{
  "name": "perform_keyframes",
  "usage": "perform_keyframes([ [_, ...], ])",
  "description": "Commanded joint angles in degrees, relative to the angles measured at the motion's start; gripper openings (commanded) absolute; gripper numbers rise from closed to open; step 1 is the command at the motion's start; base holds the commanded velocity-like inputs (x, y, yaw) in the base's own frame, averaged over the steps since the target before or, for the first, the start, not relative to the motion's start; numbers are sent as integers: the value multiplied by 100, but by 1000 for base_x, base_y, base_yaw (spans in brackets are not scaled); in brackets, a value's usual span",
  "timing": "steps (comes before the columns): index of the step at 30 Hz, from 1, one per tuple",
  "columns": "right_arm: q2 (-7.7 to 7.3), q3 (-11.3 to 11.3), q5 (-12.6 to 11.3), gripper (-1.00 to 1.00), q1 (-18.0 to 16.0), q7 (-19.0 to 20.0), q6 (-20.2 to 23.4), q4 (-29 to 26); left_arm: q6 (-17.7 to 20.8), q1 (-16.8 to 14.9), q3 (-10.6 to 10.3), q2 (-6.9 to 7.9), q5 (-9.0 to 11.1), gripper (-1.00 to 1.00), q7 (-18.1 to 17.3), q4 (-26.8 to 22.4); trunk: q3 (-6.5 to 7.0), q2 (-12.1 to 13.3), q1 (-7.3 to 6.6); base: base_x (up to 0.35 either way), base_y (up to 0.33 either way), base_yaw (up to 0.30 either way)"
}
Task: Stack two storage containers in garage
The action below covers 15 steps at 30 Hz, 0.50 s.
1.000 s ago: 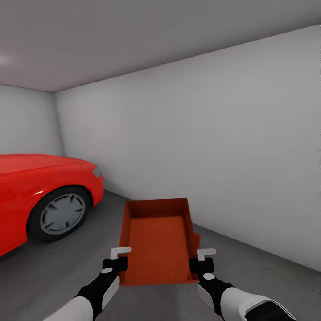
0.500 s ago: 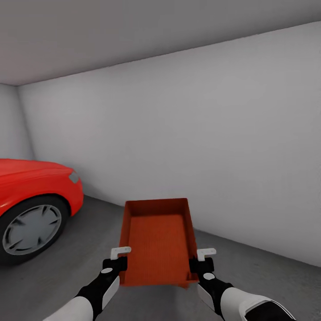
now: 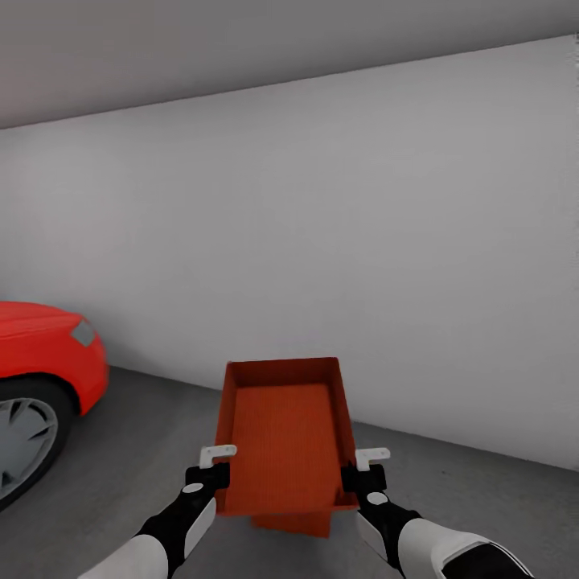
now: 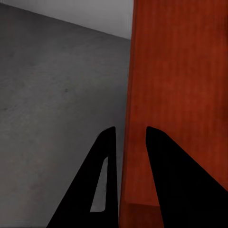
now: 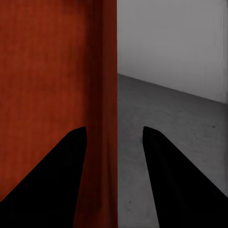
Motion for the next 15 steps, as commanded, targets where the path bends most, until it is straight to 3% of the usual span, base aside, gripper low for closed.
perform_keyframes([
  [1,6,-175,113,-100,-9,76,-491,-12,-2,0,-42,118,115,-100,44,4,-13,-8,4,307,193,-260],
  [15,3,-175,113,-100,-9,76,-491,-13,-2,0,-46,118,115,-100,44,6,-56,-8,4,301,214,-260],
])
